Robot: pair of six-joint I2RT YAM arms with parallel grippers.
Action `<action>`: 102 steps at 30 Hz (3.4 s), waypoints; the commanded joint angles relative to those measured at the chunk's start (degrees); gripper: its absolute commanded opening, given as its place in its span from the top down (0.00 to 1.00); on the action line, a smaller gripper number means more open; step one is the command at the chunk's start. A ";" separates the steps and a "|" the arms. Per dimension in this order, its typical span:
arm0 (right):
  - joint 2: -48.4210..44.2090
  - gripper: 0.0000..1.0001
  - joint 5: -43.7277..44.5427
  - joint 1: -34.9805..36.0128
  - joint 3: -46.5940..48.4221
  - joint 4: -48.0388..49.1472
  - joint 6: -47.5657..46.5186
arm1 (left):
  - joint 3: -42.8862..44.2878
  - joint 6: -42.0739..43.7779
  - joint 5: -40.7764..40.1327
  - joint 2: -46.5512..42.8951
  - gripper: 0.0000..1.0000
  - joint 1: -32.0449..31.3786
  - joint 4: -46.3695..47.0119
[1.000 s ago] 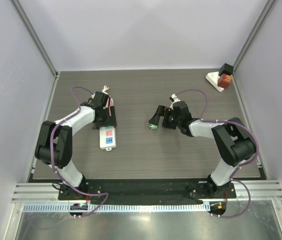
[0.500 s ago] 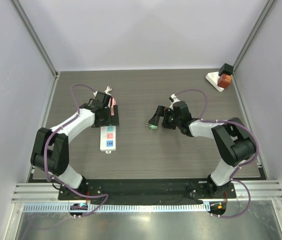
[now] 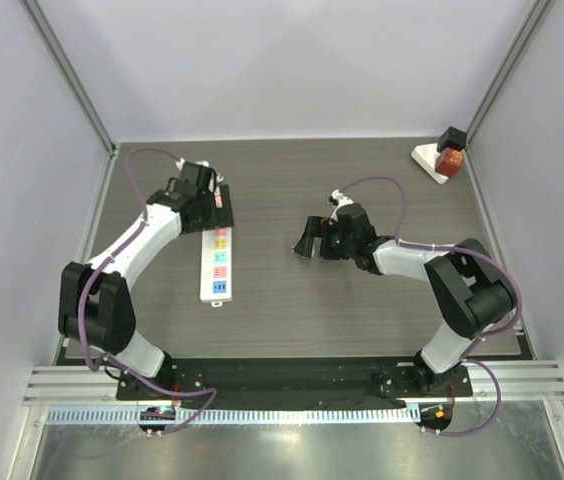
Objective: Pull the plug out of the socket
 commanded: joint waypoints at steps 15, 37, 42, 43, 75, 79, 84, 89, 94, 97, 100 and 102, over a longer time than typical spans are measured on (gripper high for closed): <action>-14.64 0.15 12.17 13.49 4.59 -9.40 2.05 | 16.04 3.00 -4.65 11.20 0.10 2.04 0.40; 4.93 0.19 15.68 27.39 12.30 2.48 12.70 | 17.61 3.17 -2.10 17.18 0.20 0.73 1.46; 10.75 0.20 15.33 27.39 19.50 0.72 12.00 | 17.61 3.18 -3.32 17.01 0.36 0.81 0.93; 11.37 0.20 15.33 27.47 20.39 0.55 12.00 | 17.00 3.17 -3.50 16.83 0.38 0.81 1.28; 29.65 0.51 21.13 28.62 25.67 3.70 17.79 | 15.95 0.98 1.51 10.24 1.00 0.90 1.71; 30.71 0.54 20.69 28.71 24.18 6.16 19.81 | 14.54 0.80 2.38 9.27 1.00 0.99 2.95; 31.58 0.64 22.45 28.62 24.27 4.06 22.97 | 14.01 -0.16 5.71 9.97 1.00 2.39 4.00; 32.99 0.70 21.13 27.21 24.44 2.39 25.09 | 12.08 -2.10 11.34 9.62 1.00 4.41 6.64; 34.75 0.70 19.38 27.04 26.72 2.47 25.62 | 10.58 -1.58 8.38 7.17 1.00 4.59 7.79; 35.63 0.70 18.93 26.95 27.78 2.04 26.14 | 9.79 -0.61 3.55 4.36 1.00 4.24 7.70; 36.33 0.70 17.44 26.42 28.13 2.12 26.93 | 8.30 0.09 2.39 1.55 1.00 3.80 9.01; 36.33 0.70 17.27 26.07 27.52 2.56 27.02 | 7.60 0.45 3.17 0.75 1.00 3.45 9.89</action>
